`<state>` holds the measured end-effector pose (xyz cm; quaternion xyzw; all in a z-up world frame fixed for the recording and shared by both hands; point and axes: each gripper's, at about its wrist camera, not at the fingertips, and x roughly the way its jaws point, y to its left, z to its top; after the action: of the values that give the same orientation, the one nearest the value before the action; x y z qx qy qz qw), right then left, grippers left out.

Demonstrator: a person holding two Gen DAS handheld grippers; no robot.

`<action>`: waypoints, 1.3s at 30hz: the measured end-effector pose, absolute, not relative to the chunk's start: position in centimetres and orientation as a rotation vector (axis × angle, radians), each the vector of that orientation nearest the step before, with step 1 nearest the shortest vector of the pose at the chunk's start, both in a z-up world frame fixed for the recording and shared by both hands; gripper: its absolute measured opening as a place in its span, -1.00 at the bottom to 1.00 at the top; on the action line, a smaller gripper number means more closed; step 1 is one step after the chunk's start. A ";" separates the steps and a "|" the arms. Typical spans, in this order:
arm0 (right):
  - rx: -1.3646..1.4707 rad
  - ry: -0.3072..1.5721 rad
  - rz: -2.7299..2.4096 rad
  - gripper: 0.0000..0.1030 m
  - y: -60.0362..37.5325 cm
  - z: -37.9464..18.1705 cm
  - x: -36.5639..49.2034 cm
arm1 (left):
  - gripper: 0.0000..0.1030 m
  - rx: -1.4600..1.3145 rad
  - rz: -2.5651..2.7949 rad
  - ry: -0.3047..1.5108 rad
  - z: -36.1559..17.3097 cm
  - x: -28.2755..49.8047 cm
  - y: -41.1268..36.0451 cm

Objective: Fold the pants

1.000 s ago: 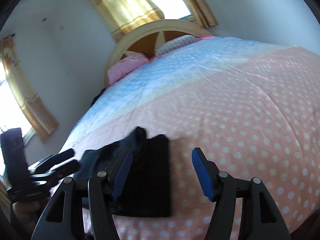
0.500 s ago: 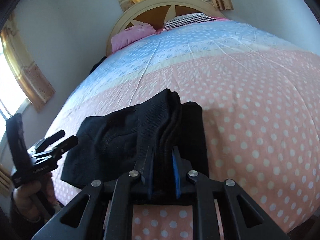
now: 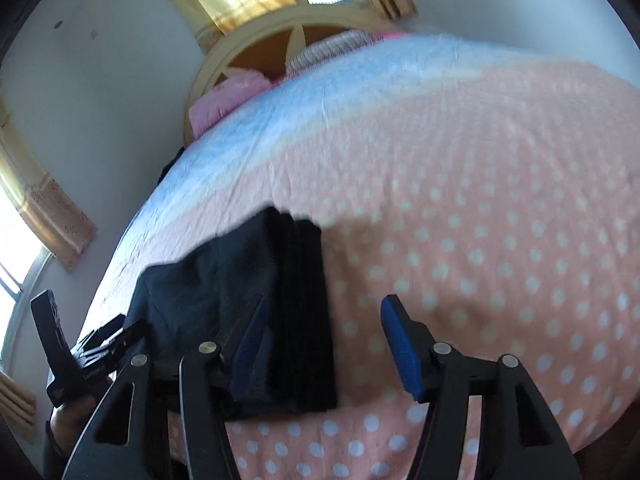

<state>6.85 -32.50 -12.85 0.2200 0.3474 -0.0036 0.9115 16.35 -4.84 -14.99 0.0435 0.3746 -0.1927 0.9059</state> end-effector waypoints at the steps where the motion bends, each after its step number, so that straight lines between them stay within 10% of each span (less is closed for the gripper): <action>1: 0.428 0.678 0.008 0.17 -31.9 -11.9 6.7 | 0.96 0.085 -0.397 0.766 -14.9 16.3 -4.7; 39: 0.426 0.787 0.075 0.17 -31.6 -15.1 9.1 | 1.00 0.092 -0.359 0.726 -14.3 16.0 -2.9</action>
<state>9.09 -31.57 -15.06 0.2060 0.3806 0.0361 0.9008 16.01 -2.91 -14.29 0.0446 0.3530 -0.1744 0.9181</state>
